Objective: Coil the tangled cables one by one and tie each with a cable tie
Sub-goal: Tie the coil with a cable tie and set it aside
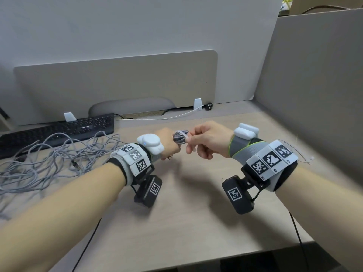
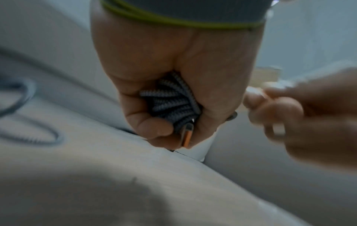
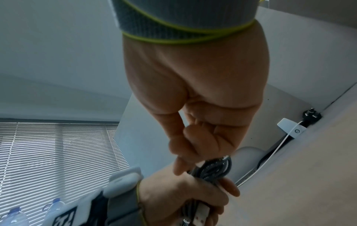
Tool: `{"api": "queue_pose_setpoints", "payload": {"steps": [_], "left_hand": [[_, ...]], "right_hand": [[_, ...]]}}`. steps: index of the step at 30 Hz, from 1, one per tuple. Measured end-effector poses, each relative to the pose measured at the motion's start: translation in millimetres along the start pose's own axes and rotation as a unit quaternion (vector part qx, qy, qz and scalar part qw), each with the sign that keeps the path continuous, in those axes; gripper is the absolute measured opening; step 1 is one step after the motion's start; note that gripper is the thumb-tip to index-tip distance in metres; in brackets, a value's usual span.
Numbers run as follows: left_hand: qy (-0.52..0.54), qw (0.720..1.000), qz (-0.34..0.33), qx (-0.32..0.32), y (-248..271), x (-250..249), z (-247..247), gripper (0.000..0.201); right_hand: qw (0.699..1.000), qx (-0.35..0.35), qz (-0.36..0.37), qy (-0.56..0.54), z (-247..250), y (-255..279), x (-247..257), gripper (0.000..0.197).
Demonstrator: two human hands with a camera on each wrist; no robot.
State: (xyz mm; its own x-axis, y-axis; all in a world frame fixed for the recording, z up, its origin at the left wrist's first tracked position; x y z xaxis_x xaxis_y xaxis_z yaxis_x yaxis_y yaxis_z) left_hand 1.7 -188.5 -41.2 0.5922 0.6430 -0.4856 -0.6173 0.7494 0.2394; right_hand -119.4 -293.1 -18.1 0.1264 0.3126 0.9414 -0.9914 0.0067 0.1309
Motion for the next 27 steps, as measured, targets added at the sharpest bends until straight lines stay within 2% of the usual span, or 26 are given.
{"api": "queue_pose_setpoints", "payload": {"steps": [3,9,11,16,23,27], "left_hand": [[0.105,0.994,-0.001,0.014,2.7,3.3,0.0,0.004],[0.22,0.974,0.023,0.05,1.6,8.5,-6.5,0.006],[0.272,0.961,0.021,0.047,2.8,12.4,-7.2,0.002],[0.375,0.927,0.016,0.02,7.3,26.3,-6.4,0.01],[0.425,0.903,-0.007,0.063,12.3,29.5,-7.1,0.009],[0.47,0.88,-0.006,0.075,13.4,32.7,-6.0,0.009]], "right_hand": [[1.0,0.024,-0.005,0.02,-7.5,-1.4,-3.0,0.014],[0.996,0.022,0.007,0.082,-16.7,-8.9,-4.7,0.018],[0.995,0.018,0.005,0.093,-17.9,-10.4,-8.7,0.015],[0.998,0.0,-0.003,0.066,-6.7,-12.9,-18.2,0.013],[0.998,0.005,0.002,0.064,-6.0,-19.5,-18.8,0.017],[0.999,0.014,0.014,0.044,-7.9,-20.9,-16.9,0.018]]}}
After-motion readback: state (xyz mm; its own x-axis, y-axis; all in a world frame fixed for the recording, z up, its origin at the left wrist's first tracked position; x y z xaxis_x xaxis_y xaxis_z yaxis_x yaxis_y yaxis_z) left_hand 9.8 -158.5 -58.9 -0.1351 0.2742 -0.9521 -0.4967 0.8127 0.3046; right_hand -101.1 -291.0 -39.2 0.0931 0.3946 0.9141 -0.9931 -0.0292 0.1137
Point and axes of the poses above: each hand's wrist, its own y-axis away from the middle knuckle, its own z-axis out of the back of the hand, x = y × z, the point moved 3 cm from there along -y, towards the middle knuckle, and after that the axes turned 11 degrees about x, right-handed, at the moved point
